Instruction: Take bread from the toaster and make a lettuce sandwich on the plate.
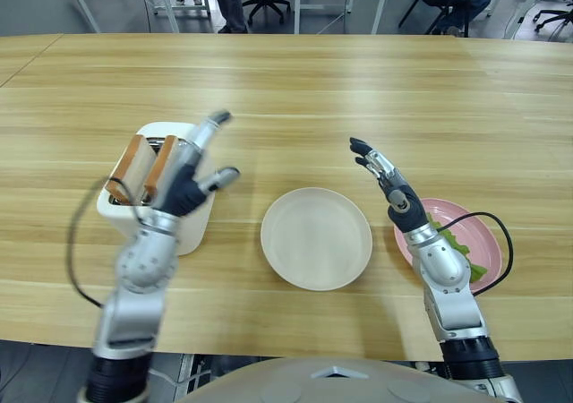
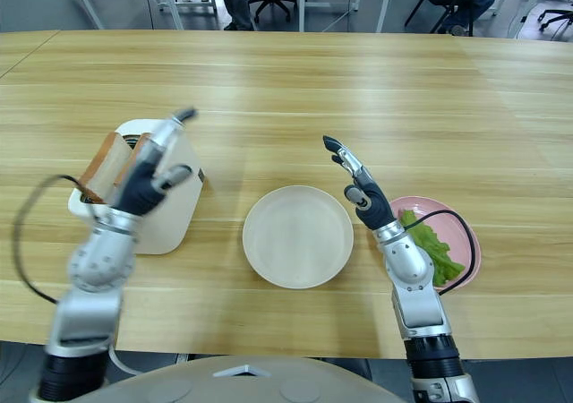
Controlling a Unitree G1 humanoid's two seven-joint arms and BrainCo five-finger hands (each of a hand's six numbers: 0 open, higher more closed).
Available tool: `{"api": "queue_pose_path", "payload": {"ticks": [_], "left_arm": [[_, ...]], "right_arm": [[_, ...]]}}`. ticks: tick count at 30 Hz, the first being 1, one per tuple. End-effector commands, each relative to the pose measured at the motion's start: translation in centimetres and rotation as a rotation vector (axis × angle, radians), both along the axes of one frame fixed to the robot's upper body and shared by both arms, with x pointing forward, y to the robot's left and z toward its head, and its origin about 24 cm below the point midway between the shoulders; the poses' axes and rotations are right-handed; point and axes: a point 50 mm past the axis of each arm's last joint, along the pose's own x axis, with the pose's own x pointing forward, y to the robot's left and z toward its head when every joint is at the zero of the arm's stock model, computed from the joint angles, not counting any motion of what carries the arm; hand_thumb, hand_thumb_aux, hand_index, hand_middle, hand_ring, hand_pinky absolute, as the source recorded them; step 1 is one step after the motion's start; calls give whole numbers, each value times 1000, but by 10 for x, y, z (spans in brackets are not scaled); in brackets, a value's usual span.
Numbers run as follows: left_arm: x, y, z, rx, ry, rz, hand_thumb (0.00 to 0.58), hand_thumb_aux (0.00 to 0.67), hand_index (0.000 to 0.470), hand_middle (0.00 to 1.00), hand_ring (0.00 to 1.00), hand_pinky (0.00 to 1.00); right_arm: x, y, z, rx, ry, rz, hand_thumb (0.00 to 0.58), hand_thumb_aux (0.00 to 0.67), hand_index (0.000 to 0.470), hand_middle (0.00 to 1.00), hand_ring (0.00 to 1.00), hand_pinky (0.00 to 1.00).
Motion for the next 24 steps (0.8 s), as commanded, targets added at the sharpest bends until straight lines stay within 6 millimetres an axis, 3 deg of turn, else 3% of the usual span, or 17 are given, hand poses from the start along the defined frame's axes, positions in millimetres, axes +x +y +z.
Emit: {"api": "queue_pose_path", "payload": {"ticks": [1,4,9,17,22,23,24], "left_arm": [[-2,35,21,179,-12,251,0,0,0,0,0,0],[0,64,19,351,86,433,0,0,0,0,0,0],[3,95,-7,506,305,593,0,0,0,0,0,0],[19,107,-50,610,563,614,0,0,0,0,0,0],[26,114,-53,643,593,650,0,0,0,0,0,0],[27,115,-53,649,597,654,58,34,23,0,0,0],[27,115,-53,655,602,656,58,34,23,0,0,0]], "right_arm": [[-3,1,-2,2,2,-19,0,0,0,0,0,0],[-4,3,-3,4,3,-20,0,0,0,0,0,0],[-4,3,-2,2,1,-23,0,0,0,0,0,0],[-5,1,-1,-1,-2,-29,0,0,0,0,0,0],[-5,0,0,-4,-2,-28,0,0,0,0,0,0],[-5,0,0,-4,-2,-28,0,0,0,0,0,0],[-5,-1,1,-4,-3,-28,0,0,0,0,0,0]]}}
